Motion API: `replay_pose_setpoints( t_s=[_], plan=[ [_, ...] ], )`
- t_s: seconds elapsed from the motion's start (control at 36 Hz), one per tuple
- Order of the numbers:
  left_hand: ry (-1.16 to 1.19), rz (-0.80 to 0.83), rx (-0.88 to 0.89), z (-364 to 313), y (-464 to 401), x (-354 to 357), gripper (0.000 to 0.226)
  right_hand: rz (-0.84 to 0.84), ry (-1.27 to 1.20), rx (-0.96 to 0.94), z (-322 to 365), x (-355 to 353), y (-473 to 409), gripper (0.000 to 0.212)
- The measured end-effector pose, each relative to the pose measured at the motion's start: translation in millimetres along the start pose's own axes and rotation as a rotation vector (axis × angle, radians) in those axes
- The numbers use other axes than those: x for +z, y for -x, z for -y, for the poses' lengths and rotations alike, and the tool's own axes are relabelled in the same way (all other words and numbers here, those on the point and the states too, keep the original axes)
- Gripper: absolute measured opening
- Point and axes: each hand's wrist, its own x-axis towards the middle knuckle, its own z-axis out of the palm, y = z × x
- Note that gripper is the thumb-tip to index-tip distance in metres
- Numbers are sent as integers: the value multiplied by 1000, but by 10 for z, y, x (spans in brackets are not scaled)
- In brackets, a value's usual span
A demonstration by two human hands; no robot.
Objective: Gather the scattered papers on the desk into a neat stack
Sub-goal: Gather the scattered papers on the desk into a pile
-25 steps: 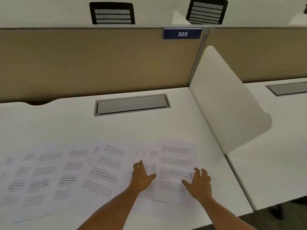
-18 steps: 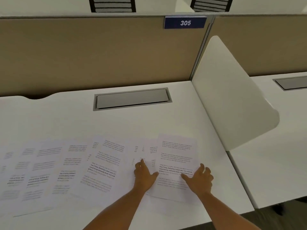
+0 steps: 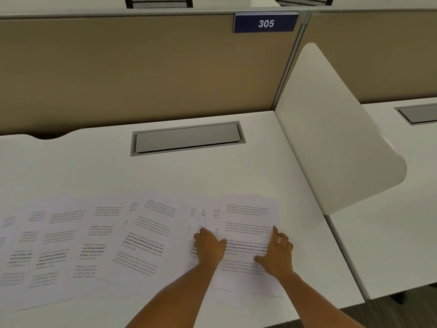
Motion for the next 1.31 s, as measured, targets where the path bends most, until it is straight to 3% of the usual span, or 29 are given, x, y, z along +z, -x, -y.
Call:
replay_pose_setpoints(
  t_s=[0.22, 0.5, 0.58, 0.72, 0.83, 1.0, 1.17, 1.31],
  plan=[
    [21, 10, -39, -9, -84, 12, 74, 11, 14, -66, -21, -24, 17, 118],
    [291, 120, 59, 25, -83, 78, 32, 8, -10, -66, -31, -20, 32, 122],
    [367, 140, 108, -4, -44, 53, 31, -21, -170, -12, -8, -46, 40, 124],
    [500, 248, 234, -87, -26, -85, 39, -111, -643, 188, -20, -202, 37, 118],
    [550, 333, 314, -153, -22, -272, 36, -33, -1003, 213, -68, -336, 65, 98],
    [576, 384, 374, -184, -31, -590, 36, 197, -1237, 112, -107, -499, 151, 46],
    [558, 327, 360, -35, -53, -759, 54, 189, -1166, 125, -7, -440, 325, 31],
    [479, 237, 319, 209, -31, -761, 45, 100, -1036, 159, 260, -208, 494, 31]
  ],
)
